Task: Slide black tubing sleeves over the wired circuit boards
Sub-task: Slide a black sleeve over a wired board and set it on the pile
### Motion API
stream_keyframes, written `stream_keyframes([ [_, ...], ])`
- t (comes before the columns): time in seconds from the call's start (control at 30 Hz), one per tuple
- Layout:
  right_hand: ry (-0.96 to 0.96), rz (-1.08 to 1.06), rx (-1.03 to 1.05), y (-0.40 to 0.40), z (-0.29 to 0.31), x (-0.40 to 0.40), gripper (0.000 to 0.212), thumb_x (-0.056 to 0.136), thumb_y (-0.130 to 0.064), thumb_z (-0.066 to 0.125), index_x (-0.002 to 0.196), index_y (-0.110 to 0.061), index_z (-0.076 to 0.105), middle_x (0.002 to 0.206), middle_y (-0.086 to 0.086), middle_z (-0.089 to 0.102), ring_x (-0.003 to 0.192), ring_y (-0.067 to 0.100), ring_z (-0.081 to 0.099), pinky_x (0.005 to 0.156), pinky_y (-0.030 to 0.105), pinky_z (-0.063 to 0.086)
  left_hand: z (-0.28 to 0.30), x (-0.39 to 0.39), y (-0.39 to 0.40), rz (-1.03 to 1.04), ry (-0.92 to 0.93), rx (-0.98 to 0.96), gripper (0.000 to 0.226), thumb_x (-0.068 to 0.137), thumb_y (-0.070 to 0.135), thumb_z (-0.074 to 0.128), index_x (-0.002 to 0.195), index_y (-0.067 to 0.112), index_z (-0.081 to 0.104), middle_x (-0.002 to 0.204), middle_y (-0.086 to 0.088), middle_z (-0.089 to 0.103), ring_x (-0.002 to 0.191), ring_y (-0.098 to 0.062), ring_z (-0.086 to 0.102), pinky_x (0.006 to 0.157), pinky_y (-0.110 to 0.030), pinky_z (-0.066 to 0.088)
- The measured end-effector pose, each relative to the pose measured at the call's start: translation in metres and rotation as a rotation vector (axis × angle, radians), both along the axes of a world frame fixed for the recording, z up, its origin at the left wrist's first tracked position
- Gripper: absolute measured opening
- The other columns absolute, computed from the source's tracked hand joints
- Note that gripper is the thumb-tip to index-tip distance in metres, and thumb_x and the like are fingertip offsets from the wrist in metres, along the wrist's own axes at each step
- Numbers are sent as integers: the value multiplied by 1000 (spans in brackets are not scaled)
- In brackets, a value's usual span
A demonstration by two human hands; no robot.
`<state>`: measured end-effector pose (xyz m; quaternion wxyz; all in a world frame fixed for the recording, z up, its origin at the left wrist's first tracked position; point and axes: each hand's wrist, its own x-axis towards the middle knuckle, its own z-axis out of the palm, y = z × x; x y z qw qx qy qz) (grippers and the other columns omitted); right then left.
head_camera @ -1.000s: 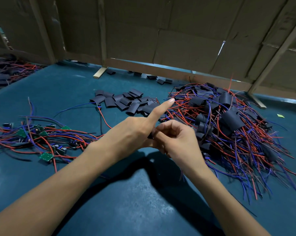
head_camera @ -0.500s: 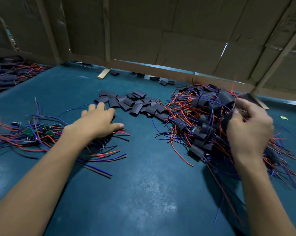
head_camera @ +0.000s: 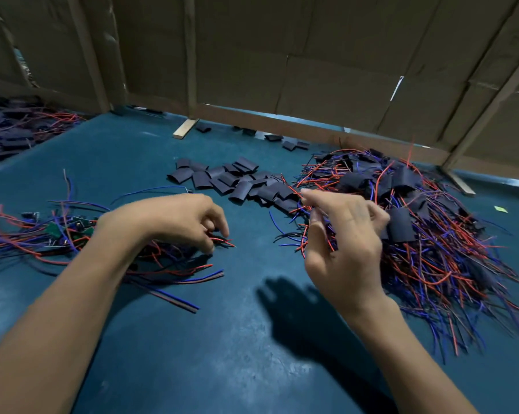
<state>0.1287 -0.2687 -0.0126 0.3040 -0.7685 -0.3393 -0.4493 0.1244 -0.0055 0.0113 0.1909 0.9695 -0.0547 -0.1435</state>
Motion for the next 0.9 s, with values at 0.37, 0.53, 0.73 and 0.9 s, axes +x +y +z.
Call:
stream_keyframes([
  [0.37, 448, 113, -55, 6, -12, 5, 26, 89, -10, 72, 115, -15, 72, 107, -6, 72, 100, 15, 69, 91, 51, 49, 3, -5, -49, -71, -542, -620, 14, 80, 16, 84, 92, 14, 79, 80, 5, 76, 73, 0, 67, 69, -18, 52],
  [0.53, 908, 411, 189, 9, -4, 6, 59, 88, -20, 77, 143, -19, 54, 124, -6, 70, 108, 16, 68, 98, 38, 53, 9, -10, -69, -123, -537, -1249, 12, 82, 14, 74, 93, 10, 73, 73, -5, 73, 58, -11, 64, 56, -22, 53],
  [0.73, 981, 559, 179, 6, -6, 4, 16, 91, -14, 72, 105, -10, 78, 93, -1, 79, 87, 16, 74, 82, 31, 58, 2, -6, -74, -60, -365, -1575, 13, 81, 11, 71, 90, 16, 79, 77, -5, 73, 72, -16, 71, 57, -22, 53],
  [0.9, 1164, 646, 196, 7, -4, 3, 18, 87, -22, 67, 99, -12, 76, 83, 6, 78, 73, 11, 71, 66, 17, 52, 0, -1, -72, 78, -402, -1675, 17, 84, 9, 69, 101, 11, 72, 85, -6, 74, 81, -19, 74, 63, -23, 57],
])
